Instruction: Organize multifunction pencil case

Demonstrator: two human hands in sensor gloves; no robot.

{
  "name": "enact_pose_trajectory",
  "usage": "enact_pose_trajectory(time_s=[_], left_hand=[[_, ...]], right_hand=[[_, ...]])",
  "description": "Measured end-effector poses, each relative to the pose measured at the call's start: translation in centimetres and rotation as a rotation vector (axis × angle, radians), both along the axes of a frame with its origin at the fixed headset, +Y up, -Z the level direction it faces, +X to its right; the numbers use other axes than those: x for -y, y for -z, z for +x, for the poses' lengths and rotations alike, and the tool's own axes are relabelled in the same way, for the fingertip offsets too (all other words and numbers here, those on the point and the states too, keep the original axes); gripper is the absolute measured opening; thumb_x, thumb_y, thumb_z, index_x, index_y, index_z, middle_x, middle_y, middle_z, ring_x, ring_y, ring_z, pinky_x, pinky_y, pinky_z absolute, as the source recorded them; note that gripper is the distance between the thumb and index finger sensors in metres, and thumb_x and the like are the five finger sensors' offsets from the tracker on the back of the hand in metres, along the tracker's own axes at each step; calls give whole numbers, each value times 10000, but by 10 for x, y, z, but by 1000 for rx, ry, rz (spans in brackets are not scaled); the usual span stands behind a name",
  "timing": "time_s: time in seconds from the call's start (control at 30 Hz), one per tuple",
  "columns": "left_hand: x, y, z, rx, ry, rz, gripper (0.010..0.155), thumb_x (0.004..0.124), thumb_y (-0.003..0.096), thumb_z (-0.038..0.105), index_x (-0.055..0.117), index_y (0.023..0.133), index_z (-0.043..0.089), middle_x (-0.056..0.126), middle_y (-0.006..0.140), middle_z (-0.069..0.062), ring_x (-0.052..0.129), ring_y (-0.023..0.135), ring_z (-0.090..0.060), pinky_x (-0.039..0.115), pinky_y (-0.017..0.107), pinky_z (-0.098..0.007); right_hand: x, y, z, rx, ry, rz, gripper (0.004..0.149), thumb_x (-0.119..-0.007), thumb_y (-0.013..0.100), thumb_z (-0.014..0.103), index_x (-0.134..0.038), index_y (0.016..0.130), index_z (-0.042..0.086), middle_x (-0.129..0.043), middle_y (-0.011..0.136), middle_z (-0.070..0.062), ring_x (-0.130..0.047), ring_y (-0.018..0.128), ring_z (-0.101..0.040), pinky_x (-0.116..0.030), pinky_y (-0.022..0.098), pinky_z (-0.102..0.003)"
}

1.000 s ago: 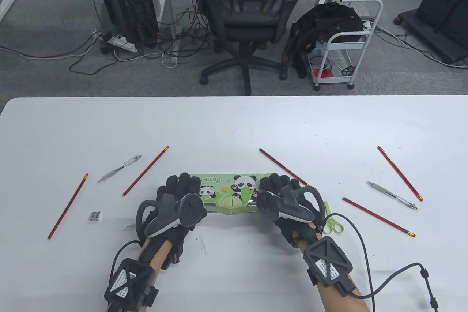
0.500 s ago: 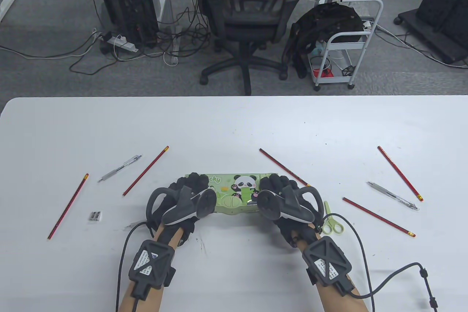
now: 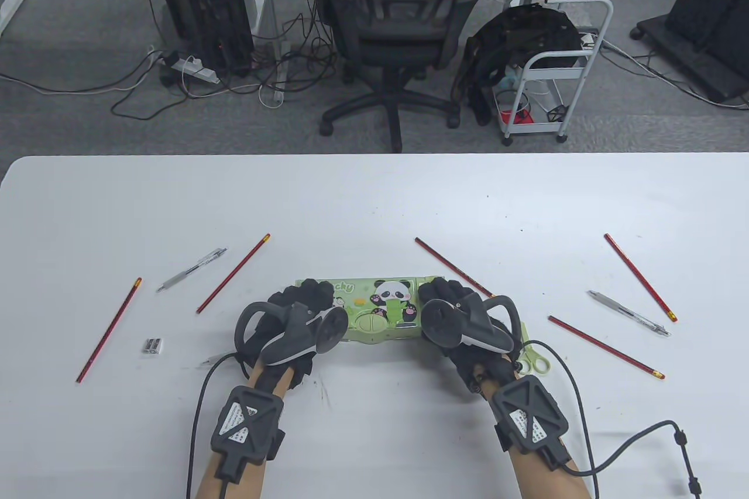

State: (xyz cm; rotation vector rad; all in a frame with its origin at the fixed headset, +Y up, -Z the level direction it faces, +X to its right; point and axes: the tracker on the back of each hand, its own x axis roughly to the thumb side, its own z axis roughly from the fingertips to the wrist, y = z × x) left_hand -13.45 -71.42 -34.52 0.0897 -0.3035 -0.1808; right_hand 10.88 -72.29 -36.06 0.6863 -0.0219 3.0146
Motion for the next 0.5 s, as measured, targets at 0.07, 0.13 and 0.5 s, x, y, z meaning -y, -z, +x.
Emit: enact_pose_trajectory(time_s=[0.07, 0.13, 0.5], left_hand=[[-5, 0, -3, -5, -42, 1, 786, 725, 343, 604, 731, 998, 169, 886, 1012, -150, 970, 827, -437, 826, 588, -589], [-13, 2, -7, -22, -96, -4, 766, 719, 348, 606, 754, 982, 178, 912, 994, -134, 976, 825, -427, 818, 595, -592], [-46, 34, -27, -104, -273, -67, 623, 689, 419, 600, 840, 909, 245, 981, 929, -71, 956, 857, -391, 736, 645, -659]], right_hand=[[0, 1, 1, 0, 9, -1, 741, -880, 413, 367, -606, 1036, 74, -605, 1053, -233, -726, 941, -480, -676, 684, -555], [0, 1, 2, -1, 17, -7, 737, -882, 415, 363, -610, 1035, 72, -606, 1052, -233, -724, 942, -480, -674, 684, -558], [-1, 4, 4, -7, 29, -34, 722, -884, 420, 357, -614, 1031, 82, -595, 1059, -225, -703, 954, -479, -652, 689, -565]])
